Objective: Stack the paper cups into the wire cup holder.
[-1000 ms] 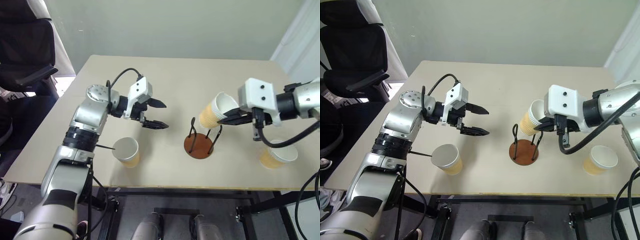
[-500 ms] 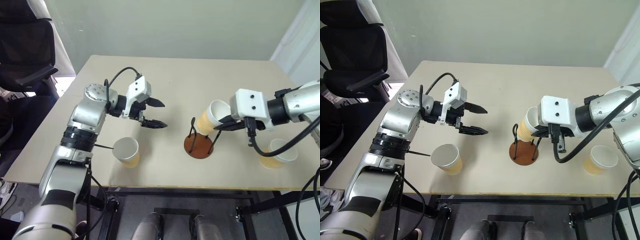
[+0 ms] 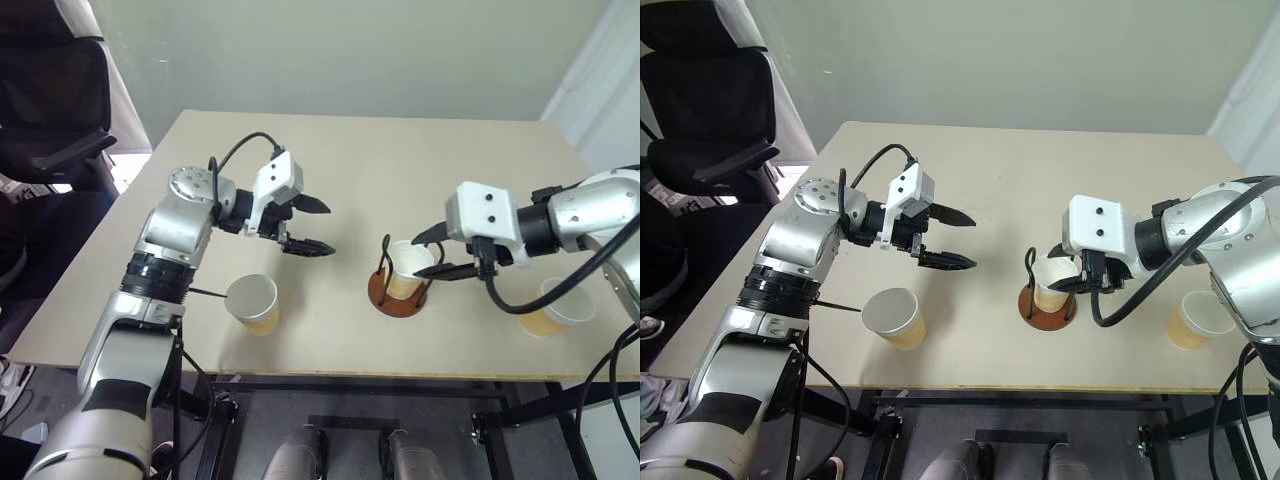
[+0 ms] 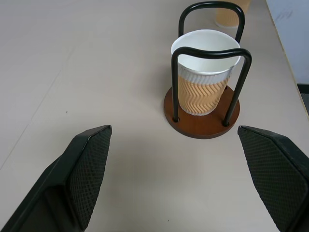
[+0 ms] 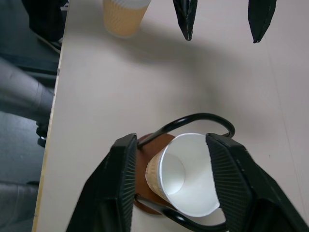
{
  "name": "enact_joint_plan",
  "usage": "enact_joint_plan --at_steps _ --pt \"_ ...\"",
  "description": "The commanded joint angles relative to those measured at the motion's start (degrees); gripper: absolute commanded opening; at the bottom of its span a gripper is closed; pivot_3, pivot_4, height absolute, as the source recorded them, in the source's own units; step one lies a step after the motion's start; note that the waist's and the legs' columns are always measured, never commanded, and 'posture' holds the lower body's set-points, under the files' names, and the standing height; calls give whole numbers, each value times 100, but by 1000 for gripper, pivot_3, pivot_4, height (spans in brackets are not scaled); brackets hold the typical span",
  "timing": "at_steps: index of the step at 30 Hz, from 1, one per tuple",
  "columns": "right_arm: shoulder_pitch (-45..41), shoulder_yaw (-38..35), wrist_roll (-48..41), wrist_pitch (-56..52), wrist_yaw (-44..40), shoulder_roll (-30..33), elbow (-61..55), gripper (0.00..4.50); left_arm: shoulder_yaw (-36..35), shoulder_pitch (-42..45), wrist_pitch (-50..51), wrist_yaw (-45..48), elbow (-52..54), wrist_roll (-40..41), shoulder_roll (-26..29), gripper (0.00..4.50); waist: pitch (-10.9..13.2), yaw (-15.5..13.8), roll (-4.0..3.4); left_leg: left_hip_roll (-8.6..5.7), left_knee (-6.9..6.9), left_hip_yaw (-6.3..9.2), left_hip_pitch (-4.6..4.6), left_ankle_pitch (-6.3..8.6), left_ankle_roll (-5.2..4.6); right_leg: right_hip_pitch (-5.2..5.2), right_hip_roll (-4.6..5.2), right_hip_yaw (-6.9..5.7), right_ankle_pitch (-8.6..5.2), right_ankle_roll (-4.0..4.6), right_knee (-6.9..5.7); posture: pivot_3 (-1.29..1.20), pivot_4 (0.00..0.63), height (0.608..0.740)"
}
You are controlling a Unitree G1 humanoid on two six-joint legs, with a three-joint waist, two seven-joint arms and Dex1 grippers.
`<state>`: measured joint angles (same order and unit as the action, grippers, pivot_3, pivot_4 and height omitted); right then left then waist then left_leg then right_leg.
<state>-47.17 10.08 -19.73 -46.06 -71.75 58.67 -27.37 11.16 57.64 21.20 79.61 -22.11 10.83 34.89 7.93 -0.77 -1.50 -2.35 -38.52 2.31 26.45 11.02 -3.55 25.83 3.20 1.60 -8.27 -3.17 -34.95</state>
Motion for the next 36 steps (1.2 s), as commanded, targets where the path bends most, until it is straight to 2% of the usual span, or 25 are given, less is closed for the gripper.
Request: enact_joint_plan --at_steps 1,7,13,18,22,28,36 --pt "-73 -545 -404 -314 166 32 -232 2252 -70 94 -7 108 428 -10 268 4500 0 5 0 0 0 0 0 0 0 0 0 0 0 0 1 0 150 740" --pt "-160 -992 -1086 -883 456 -58 -353 2252 -19 131 122 641 1236 74 970 4500 0 18 0 2 12 0 -4 1 7 4 -3 0 -6 6 0 0 150 740" --pt "-151 -1194 -1466 -1088 564 89 -366 2252 -45 -224 63 1094 2311 175 1712 4500 0 22 0 1 19 1 -2 1 9 7 -4 3 -9 8 2 0 150 740" --pt "-90 -1284 -1637 -1073 549 323 -298 2252 57 -554 -652 969 2548 -292 2184 4500 0 24 0 3 25 3 -4 1 15 13 -4 3 -12 16 -3 0 150 740" --pt "-89 -1268 -1689 -993 540 431 -186 2252 118 -726 -1037 745 2301 -624 2256 4500 0 26 0 3 26 4 -5 5 24 14 -4 3 -13 22 -5 0 150 740" --pt "-106 -1207 -1711 -915 514 479 -93 2252 253 -773 -1321 347 1839 -1019 2030 4500 0 26 0 2 26 5 -4 14 42 14 -3 4 -9 27 -4 0 150 740" --pt "-142 -1194 -1796 -967 468 586 -76 2252 372 -855 -1286 672 1809 -924 1956 4500 0 29 0 5 28 5 0 16 38 22 -3 -1 -13 29 -4 0 150 740"
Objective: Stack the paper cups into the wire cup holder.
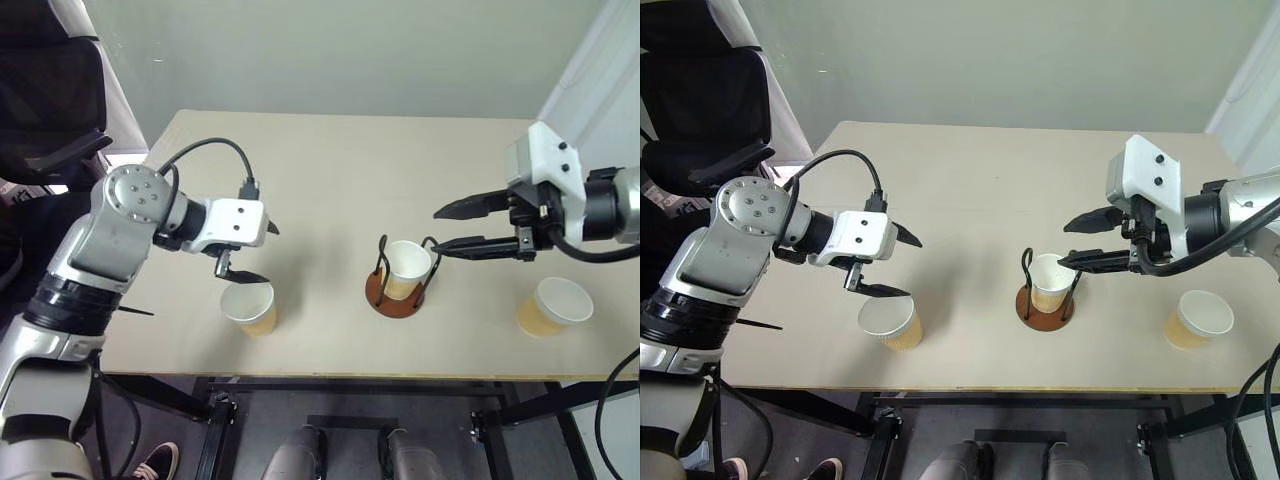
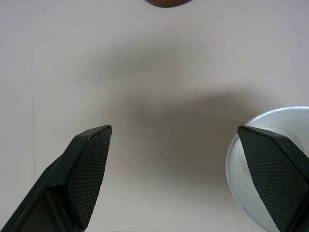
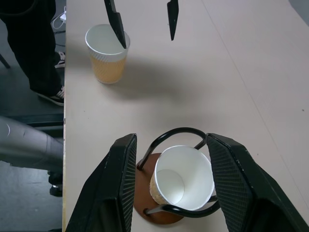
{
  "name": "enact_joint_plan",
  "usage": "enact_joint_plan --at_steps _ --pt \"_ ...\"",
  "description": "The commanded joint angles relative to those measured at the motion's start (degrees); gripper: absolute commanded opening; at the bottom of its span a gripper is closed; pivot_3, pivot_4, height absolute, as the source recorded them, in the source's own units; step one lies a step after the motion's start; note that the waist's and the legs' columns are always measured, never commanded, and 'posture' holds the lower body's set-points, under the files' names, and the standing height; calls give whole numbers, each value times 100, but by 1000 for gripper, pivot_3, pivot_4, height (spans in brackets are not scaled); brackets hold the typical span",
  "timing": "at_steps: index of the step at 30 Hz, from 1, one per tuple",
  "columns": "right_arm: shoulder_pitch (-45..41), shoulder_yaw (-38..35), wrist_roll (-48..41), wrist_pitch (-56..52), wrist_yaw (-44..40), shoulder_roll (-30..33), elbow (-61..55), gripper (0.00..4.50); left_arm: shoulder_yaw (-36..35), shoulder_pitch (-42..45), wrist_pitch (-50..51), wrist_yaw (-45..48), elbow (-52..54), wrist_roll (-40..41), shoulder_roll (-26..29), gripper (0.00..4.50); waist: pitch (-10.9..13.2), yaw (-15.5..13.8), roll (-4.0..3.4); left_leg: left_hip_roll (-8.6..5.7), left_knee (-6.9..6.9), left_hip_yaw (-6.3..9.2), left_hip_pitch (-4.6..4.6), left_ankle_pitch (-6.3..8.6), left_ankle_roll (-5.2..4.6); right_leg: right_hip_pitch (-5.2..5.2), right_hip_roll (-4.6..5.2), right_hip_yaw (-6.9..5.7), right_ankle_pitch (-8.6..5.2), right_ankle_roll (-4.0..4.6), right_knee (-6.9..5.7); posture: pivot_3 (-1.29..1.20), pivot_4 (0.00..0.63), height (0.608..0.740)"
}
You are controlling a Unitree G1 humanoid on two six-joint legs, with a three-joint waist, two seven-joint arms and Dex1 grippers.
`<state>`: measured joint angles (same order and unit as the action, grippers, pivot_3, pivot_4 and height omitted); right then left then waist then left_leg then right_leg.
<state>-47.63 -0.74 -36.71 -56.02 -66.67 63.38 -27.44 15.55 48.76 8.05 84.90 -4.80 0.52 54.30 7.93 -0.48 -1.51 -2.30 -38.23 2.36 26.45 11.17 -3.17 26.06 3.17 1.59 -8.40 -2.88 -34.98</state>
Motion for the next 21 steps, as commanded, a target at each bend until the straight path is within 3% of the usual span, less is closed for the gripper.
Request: enact_joint_plan --at_steps 1,21 --pt "-95 -112 -110 26 -41 135 -67 2252 -60 49 60 188 76 135 4 4500 0 -1 0 0 0 -1 0 0 0 0 0 0 0 0 0 0 150 740" --pt "37 -154 -213 32 111 150 -143 2252 330 355 -680 8 -1037 -627 -471 4500 0 0 0 0 -1 -1 0 -3 -6 0 1 -1 1 1 -3 0 150 740"
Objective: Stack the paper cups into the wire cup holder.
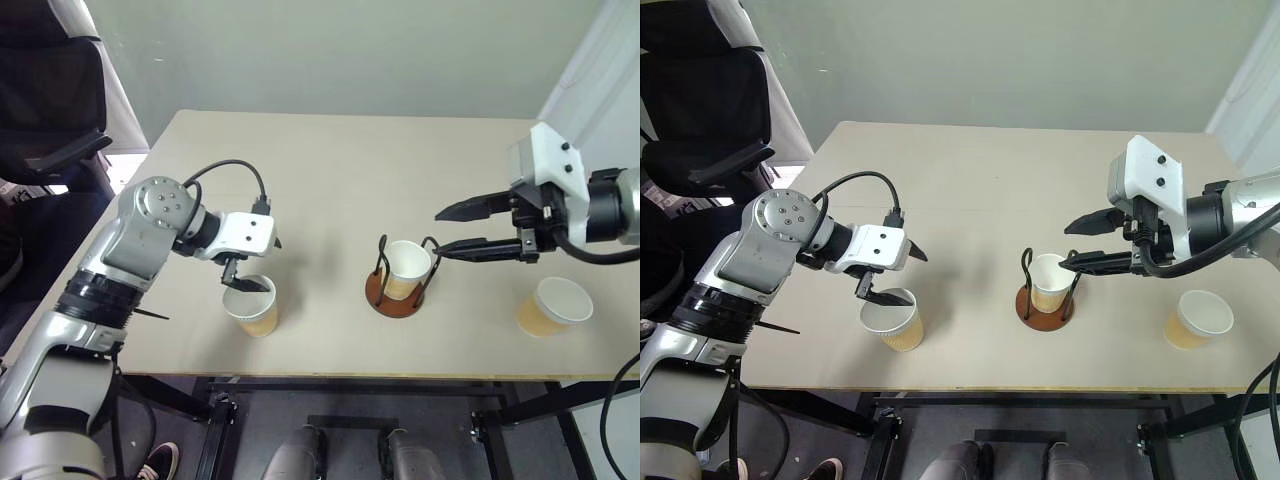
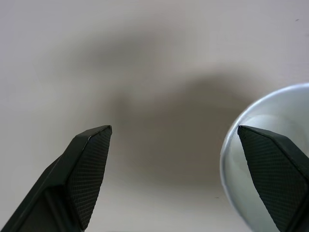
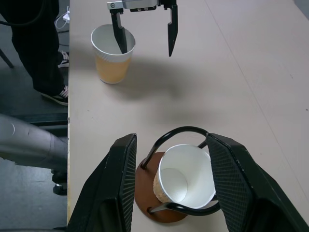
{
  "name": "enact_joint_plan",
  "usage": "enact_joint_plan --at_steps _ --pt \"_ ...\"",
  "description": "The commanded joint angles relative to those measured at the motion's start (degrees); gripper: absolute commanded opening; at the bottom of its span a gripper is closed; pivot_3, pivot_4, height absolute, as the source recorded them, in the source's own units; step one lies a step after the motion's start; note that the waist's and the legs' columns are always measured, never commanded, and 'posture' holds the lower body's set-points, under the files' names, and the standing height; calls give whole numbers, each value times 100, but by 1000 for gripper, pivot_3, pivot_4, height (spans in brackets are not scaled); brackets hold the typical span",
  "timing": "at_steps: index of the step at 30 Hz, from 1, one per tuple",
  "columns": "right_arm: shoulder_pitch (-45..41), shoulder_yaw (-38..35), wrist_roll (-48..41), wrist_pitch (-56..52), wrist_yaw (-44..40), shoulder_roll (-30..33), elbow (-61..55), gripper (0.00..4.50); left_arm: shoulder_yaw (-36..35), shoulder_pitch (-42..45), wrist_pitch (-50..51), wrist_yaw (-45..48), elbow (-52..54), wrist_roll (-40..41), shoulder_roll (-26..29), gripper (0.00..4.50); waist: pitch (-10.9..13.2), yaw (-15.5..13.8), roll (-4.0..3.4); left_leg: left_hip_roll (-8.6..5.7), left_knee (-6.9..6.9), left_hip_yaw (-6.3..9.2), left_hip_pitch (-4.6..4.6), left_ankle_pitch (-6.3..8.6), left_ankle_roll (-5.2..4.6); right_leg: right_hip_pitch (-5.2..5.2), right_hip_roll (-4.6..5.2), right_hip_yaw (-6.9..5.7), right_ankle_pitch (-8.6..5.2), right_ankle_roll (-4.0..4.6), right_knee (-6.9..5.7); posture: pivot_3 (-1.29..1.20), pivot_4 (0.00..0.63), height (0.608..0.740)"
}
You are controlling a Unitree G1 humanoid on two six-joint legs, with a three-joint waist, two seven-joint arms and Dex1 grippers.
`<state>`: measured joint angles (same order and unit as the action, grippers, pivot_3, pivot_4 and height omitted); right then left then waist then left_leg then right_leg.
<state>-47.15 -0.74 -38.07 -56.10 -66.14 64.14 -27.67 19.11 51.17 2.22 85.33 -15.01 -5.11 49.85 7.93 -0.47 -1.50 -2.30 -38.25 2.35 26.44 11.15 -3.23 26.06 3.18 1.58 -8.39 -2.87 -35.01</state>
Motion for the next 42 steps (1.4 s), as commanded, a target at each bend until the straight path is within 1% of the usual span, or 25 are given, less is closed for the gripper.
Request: enact_joint_plan --at_steps 1,3,7,13,14,20,30,38,42 --pt "2 -161 -81 39 65 77 -131 2283 -27 104 -112 -29 -30 -73 -37 4324 0 -2 0 0 0 0 0 -3 -5 0 0 0 0 -1 0 0 150 740" --pt "30 -185 -96 30 83 83 -145 2296 -16 81 -112 53 -45 -50 -56 3912 0 -3 0 0 0 0 1 -3 -6 0 0 0 0 -1 0 0 150 740" --pt "63 -207 -102 36 98 105 -154 2296 -1 56 -102 226 -36 2 -68 2529 0 -3 0 0 0 -1 0 -4 -7 0 0 0 0 -1 0 0 150 740" --pt "71 -222 -109 39 118 107 -152 2296 -1 -9 -15 422 11 81 -84 317 -1 -4 -1 0 -1 -1 0 -5 -9 -1 0 0 1 -2 -1 0 150 740" --pt "75 -222 -107 47 122 107 -147 2296 -2 -16 1 449 19 101 -86 57 -2 -6 -3 0 -1 -1 -1 -5 -9 -2 0 0 1 -2 -1 0 150 740" --pt "95 -223 -119 59 138 112 -142 2296 -28 41 77 531 39 214 -101 22 -2 -10 -3 -1 -3 0 -3 -7 -12 -6 1 1 3 -2 -2 0 150 740" --pt "100 -229 -149 72 102 127 -118 2296 -134 533 251 625 -165 464 -154 22 -2 -6 -3 -2 -4 -1 0 -9 -11 -5 1 1 4 -3 0 0 150 740" --pt "87 -211 -148 96 113 132 -93 2296 -107 598 220 627 -237 506 -173 22 -2 -4 -3 0 -2 -1 0 -7 -13 -2 0 0 2 -6 0 0 150 740" --pt "90 -210 -155 92 105 153 -77 2296 -148 740 371 635 -349 628 -276 22 -2 -15 -3 -1 -3 -1 1 -9 -15 -4 1 0 3 -6 0 0 150 740"
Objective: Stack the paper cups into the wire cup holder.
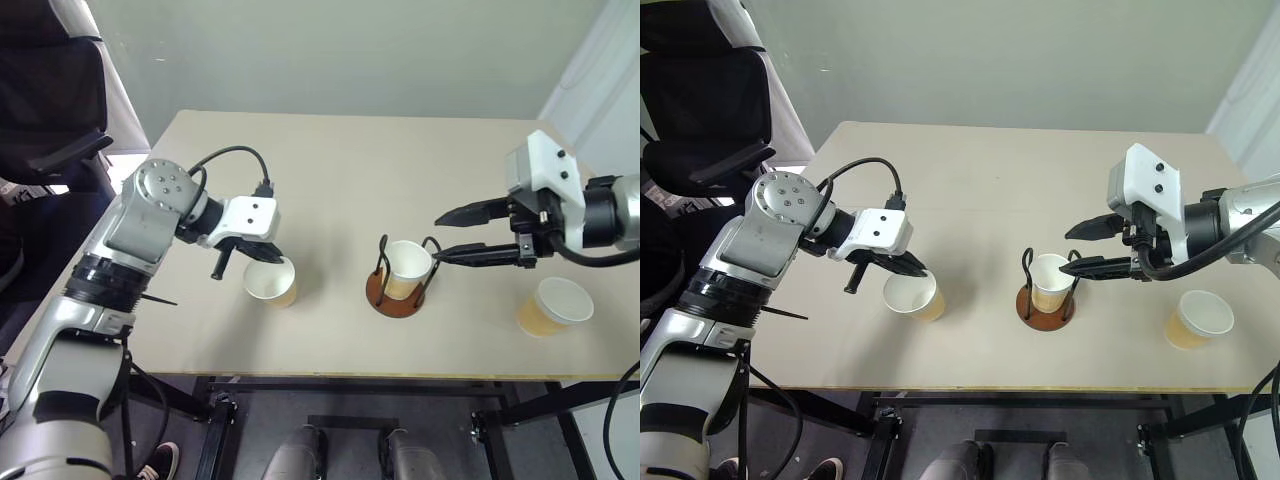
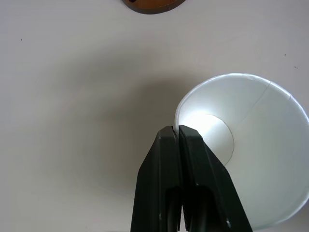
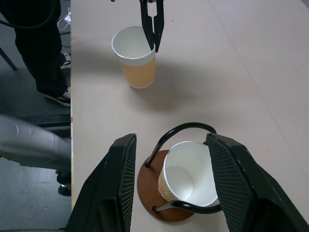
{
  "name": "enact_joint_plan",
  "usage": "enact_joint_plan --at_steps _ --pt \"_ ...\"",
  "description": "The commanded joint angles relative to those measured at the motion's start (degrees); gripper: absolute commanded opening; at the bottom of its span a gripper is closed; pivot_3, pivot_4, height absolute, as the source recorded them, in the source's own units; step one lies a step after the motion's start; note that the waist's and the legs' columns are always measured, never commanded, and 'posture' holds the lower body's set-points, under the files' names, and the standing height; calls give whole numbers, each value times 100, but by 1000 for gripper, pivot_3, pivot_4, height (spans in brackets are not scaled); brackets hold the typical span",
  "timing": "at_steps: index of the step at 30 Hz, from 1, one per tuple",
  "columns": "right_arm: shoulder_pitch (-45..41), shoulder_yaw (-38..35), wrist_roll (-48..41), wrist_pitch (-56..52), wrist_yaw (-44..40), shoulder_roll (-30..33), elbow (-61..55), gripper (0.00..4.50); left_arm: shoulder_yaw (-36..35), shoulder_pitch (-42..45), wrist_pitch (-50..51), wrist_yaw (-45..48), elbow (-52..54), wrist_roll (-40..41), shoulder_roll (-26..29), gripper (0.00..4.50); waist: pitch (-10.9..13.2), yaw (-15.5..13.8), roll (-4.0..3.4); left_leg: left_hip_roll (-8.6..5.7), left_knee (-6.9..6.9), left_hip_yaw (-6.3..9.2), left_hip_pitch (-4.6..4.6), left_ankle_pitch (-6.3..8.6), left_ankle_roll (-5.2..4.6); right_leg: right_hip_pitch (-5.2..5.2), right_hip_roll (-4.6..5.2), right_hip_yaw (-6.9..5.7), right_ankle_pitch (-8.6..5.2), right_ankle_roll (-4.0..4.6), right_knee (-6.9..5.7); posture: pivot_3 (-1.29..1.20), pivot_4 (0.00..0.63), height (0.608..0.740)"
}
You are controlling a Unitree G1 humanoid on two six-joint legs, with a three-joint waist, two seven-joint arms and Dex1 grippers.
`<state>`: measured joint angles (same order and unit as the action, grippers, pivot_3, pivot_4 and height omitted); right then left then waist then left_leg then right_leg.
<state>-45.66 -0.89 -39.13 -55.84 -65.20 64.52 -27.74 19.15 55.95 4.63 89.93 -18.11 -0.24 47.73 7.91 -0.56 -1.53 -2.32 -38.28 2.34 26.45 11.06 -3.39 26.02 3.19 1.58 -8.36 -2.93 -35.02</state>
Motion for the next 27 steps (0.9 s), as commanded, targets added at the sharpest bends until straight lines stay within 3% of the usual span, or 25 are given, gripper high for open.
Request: enact_joint_plan --at_steps 1,17,27 --pt "-55 -195 -60 59 -1 127 -63 2296 -179 344 197 158 -100 184 -115 22 0 -11 0 0 0 1 0 -1 -1 -1 0 0 0 0 0 0 150 740" --pt "262 -138 103 346 -71 183 223 2296 -476 1891 1236 257 -1040 1139 -693 22 1 -4 1 0 -1 -1 8 1 -5 1 1 0 2 -14 5 0 150 740" --pt "507 -285 33 307 143 145 74 2296 -300 2994 1007 257 -2122 1418 -888 22 1 0 2 -1 -12 1 27 8 -18 5 4 3 -5 -33 11 0 150 740"
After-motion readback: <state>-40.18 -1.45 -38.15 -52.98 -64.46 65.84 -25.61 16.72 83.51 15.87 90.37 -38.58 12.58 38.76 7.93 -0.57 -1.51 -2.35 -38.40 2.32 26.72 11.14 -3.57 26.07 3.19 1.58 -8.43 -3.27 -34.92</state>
